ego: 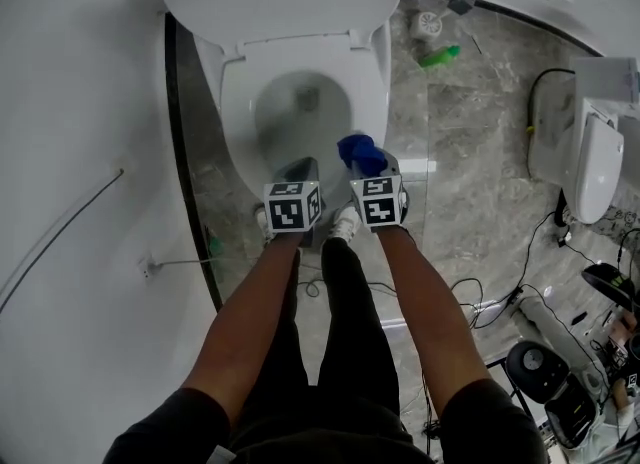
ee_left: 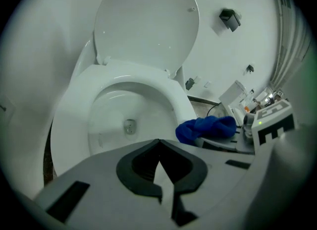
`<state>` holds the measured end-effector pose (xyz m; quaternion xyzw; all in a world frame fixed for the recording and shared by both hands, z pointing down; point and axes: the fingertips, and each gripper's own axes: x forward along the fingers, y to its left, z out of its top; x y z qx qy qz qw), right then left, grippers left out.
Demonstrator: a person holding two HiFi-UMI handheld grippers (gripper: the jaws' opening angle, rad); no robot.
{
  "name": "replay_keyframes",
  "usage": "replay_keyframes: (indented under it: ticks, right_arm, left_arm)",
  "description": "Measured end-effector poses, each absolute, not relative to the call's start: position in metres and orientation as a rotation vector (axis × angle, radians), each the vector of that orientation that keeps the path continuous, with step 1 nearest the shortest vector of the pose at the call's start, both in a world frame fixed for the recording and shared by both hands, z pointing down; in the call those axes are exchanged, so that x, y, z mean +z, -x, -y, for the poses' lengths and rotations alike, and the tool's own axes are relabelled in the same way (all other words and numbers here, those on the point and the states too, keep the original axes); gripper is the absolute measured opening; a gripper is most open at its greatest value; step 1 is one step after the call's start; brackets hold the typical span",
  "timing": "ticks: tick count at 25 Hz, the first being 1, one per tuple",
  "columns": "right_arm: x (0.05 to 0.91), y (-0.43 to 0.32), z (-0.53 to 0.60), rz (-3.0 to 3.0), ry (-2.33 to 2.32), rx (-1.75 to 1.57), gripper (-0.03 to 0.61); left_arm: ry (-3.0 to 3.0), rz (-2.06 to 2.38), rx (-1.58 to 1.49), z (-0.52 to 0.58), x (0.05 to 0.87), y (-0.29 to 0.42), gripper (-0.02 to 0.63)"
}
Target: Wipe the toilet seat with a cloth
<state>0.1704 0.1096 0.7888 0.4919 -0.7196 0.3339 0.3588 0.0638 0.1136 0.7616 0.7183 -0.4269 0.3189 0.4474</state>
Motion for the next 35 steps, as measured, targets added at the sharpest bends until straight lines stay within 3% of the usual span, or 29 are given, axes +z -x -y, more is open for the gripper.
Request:
replay_keyframes:
  ticks: [17, 35]
  right_arm:
    - [0.791, -0.083, -0.226, 1.817, -1.178, 0.979, 0.097]
    - [0.796, 0.038, -0.194, 1.851, -1.041, 0.954, 0.097]
  left_arm:
    - [-1.693, 1.115, 0.774, -0.162, 0.765, 0.02, 0.009]
    - [-1.68, 1.234, 0.783, -0.143, 0.771, 0.14, 0.009]
